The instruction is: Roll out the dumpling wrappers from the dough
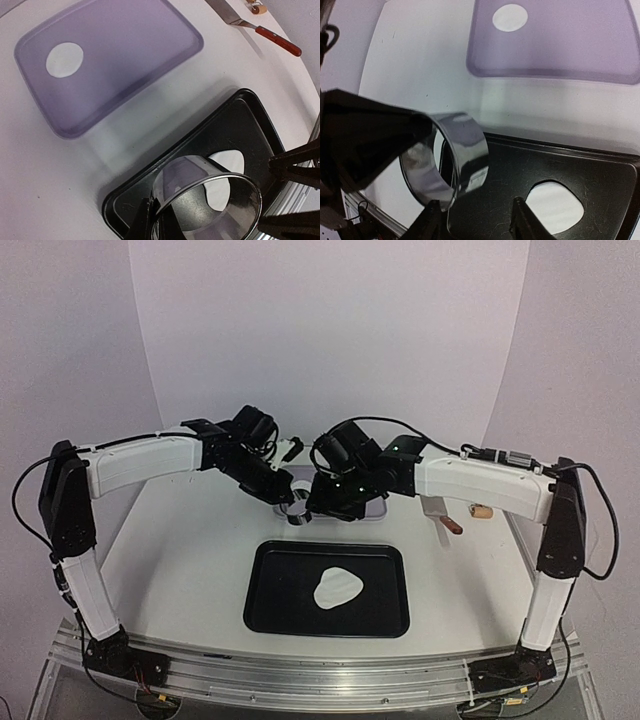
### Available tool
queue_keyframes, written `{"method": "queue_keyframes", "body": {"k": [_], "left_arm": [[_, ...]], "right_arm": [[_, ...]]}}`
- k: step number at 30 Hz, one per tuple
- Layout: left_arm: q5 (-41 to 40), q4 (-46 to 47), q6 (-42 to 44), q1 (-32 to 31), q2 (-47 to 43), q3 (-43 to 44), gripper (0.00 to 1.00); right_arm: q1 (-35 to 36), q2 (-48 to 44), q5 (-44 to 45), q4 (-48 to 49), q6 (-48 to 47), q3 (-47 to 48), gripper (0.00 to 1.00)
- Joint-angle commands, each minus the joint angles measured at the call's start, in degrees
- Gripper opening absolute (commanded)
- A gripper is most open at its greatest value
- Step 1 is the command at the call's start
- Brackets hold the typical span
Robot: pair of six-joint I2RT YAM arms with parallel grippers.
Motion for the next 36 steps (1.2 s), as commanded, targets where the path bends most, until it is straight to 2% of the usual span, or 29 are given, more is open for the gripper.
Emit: {"method": "queue_keyframes", "body": {"k": [1, 11, 26, 28, 31, 36], "left_arm": [[-2.8, -0.6, -3.7, -3.0, 2.2, 4.5, 0.00], [-2.1, -0.4, -4.0, -5.1, 3.5, 6.1, 0.00], [-2.5, 0.3, -2.9, -6.9, 5.0, 7.4, 0.00], [-2.5, 0.5, -2.9, -6.9, 5.0, 7.0, 0.00], [-2.5, 0.7, -2.8, -6.9, 5.0, 6.4, 0.00], [-2.3, 0.9, -3.2, -7.1, 5.8, 5.6, 0.00]], "right_arm": [[0.2, -6.1, 8.2, -0.1, 3.3, -3.5, 0.37], [0.2, -3.8, 8.2, -0.5, 4.7, -5.9, 0.29], [0.1, 0.0, 6.9, -1.1, 4.9, -4.3, 0.24], [0.1, -0.7, 8.0, -1.2, 5.0, -5.1, 0.18], [0.1, -3.2, 11.1, -1.3, 5.7, -7.8, 0.01], [0.1, -4.8, 12.6, -2.0, 6.2, -10.9, 0.00]]}}
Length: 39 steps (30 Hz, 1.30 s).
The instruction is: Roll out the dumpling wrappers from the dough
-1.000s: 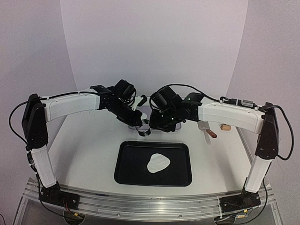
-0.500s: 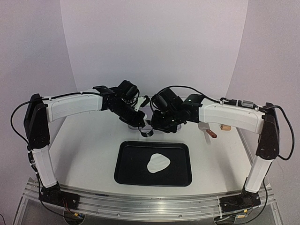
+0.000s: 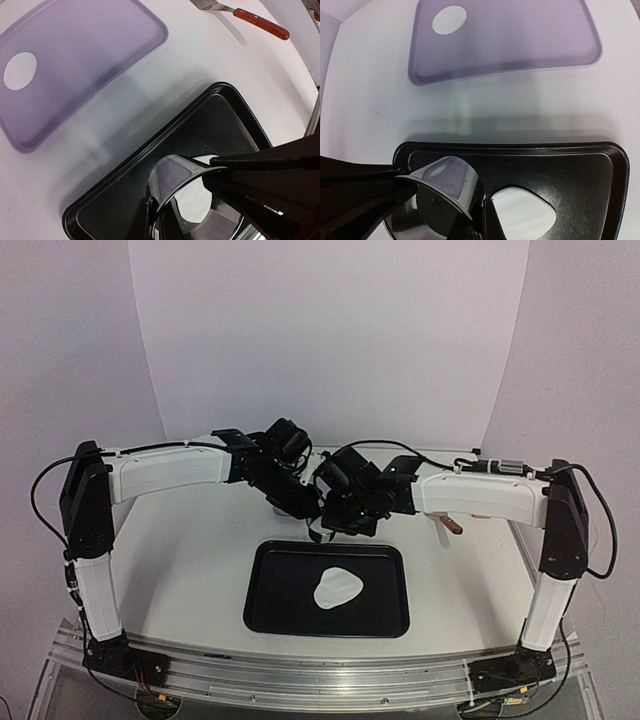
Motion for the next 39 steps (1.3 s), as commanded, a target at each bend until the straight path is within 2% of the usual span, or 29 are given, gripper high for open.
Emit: {"method": "queue_keyframes", "body": {"k": [1, 7, 12, 22, 31, 39], "left_arm": [[0.2, 0.7, 0.0, 0.5, -0.2, 0.3, 0.00], [4.4, 2.2, -0.8, -1.7, -1.3, -3.4, 0.00], [7.9, 3.3, -1.5, -2.1, -1.9, -6.1, 0.00], [10.4, 4.8, -3.2, -3.7, -1.7, -9.9, 0.00], [11.4, 6.4, -3.5, -9.5, 1.0, -11.3, 0.00], [8.3, 8.4, -1.8, -9.7, 2.3, -13.3, 0.00]], "right_arm": [[-0.4, -3.8, 2.2, -3.0, 1.3, -2.7, 0.00], [-0.4, -5.5, -0.6, -3.1, 4.4, -8.6, 0.00], [-0.3, -5.7, -5.1, -2.2, 1.9, -10.2, 0.00], [-0.3, -6.6, -7.9, 1.9, 2.1, -15.9, 0.00], [1.5, -12.3, -4.2, 2.2, 4.8, -24.5, 0.00], [2.6, -14.2, -0.6, 5.6, 4.7, -29.0, 0.00]]}}
